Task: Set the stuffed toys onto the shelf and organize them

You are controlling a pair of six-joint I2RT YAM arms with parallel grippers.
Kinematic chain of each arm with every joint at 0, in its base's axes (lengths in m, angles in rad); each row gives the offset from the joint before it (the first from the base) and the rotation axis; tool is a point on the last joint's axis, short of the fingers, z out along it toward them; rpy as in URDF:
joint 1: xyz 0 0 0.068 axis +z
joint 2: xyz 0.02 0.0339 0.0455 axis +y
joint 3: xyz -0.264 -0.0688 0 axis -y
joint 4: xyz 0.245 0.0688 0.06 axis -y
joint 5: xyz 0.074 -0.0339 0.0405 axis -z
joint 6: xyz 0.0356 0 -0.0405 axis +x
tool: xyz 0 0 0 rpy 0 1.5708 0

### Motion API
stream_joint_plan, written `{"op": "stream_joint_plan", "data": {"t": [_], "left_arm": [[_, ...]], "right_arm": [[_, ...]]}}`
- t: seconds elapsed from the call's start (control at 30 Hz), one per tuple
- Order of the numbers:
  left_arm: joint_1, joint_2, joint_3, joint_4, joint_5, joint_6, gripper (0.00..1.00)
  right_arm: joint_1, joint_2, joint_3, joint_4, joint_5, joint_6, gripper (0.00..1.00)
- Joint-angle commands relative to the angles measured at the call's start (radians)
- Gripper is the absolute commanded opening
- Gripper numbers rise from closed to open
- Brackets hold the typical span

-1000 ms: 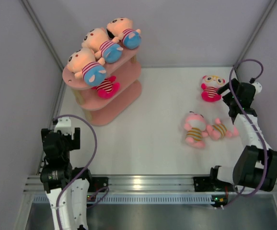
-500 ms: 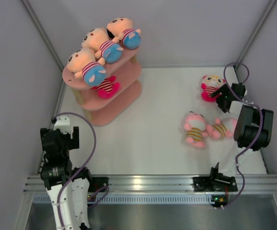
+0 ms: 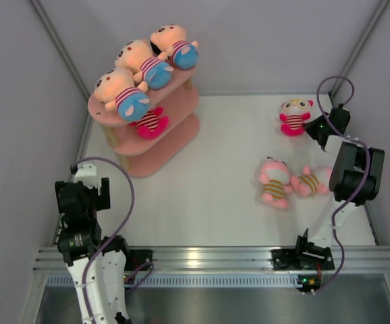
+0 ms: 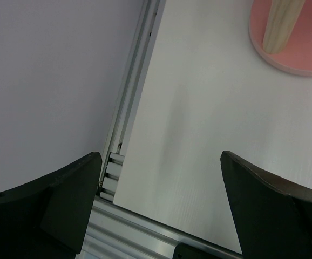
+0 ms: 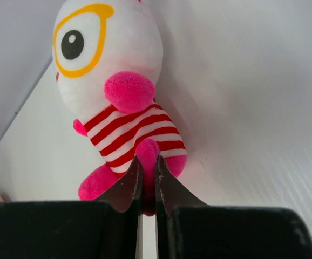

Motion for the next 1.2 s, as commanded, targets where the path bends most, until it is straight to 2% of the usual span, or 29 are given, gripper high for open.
{"op": "stream_joint_plan", "data": {"t": [0.0, 0.07, 0.23, 0.4, 0.53, 0.63, 0.83, 0.97, 1.17], "left_arm": [[0.012, 0.006, -0.008, 0.051, 0.002, 0.003, 0.98], [0.013, 0.006, -0.007, 0.050, 0.002, 0.002, 0.98], [0.016, 0.004, -0.008, 0.051, 0.004, 0.003, 0.98], [0.019, -0.003, -0.008, 0.050, 0.007, 0.002, 0.98], [0.019, -0.006, -0.008, 0.050, 0.011, 0.004, 0.98], [0.019, -0.011, -0.008, 0.051, 0.013, 0.006, 0.98], [0.018, -0.017, -0.008, 0.051, 0.014, 0.006, 0.98], [0.016, -0.019, -0.008, 0.053, 0.013, 0.007, 0.98], [0.016, -0.017, -0.008, 0.053, 0.013, 0.007, 0.98]], "right_arm": [[-0.014, -0.034, 0.039, 0.022, -0.036, -0.019, 0.00], [-0.013, -0.071, 0.022, 0.022, -0.061, -0.011, 0.00], [0.056, -0.299, -0.043, 0.004, -0.148, -0.074, 0.00], [0.228, -0.521, -0.038, -0.111, -0.231, -0.183, 0.00], [0.358, -0.591, -0.011, -0.143, -0.326, -0.189, 0.00], [0.436, -0.582, 0.054, -0.178, -0.406, -0.204, 0.00], [0.588, -0.481, 0.190, -0.166, -0.428, -0.230, 0.00], [0.631, -0.353, 0.290, -0.096, -0.443, -0.125, 0.00], [0.671, -0.243, 0.319, 0.031, -0.402, 0.007, 0.00]]}}
